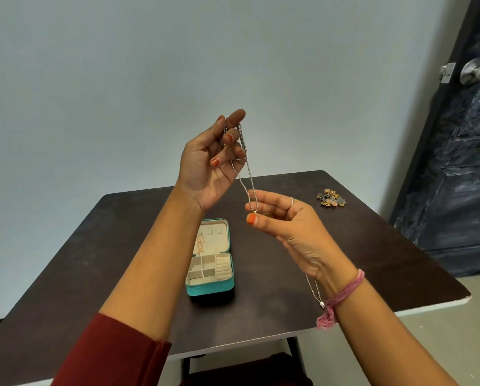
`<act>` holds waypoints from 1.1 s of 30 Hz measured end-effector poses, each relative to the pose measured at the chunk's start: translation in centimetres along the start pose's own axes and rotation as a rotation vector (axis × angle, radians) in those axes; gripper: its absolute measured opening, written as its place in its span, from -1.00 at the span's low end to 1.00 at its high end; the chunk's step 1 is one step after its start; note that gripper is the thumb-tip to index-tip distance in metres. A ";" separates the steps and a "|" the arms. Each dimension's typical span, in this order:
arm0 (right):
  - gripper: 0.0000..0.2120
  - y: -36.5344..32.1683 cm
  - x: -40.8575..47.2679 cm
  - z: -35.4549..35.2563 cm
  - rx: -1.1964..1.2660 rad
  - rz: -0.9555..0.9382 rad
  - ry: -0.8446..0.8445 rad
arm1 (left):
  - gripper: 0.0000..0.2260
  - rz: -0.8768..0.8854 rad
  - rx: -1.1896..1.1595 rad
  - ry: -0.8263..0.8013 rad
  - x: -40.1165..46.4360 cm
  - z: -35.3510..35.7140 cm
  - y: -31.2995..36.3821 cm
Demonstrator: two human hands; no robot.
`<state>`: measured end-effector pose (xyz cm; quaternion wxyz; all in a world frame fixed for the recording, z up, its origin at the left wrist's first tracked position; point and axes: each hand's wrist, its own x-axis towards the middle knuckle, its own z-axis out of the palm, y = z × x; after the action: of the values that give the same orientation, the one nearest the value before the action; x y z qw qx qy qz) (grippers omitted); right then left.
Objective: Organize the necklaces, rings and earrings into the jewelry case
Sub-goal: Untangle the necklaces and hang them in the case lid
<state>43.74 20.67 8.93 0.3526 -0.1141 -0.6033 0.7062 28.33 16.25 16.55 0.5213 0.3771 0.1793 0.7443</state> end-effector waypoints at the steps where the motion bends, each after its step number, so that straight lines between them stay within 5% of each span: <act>1: -0.60 -0.1 0.0 -0.1 -0.027 -0.017 0.026 | -0.70 0.003 0.004 0.000 0.0 0.0 0.0; 17: -0.81 -0.4 0.0 0.3 0.031 -0.239 0.186 | -0.71 -0.005 -0.035 0.011 0.0 0.0 -0.2; 25: -0.81 -1.2 0.3 0.9 0.278 -0.157 0.117 | -0.71 -0.008 -0.051 0.009 0.0 0.0 -0.1; 30: -0.91 -1.0 0.5 0.7 0.006 -0.280 0.214 | -0.71 0.001 -0.059 0.018 -0.1 -0.1 0.0; 33: -0.75 -0.7 0.7 0.4 -0.121 -0.339 0.251 | -0.71 -0.008 -0.041 0.031 -0.2 -0.3 -0.2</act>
<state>43.22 20.86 9.87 0.5313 -0.1192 -0.6064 0.5795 28.32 16.20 16.16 0.5291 0.3539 0.1737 0.7514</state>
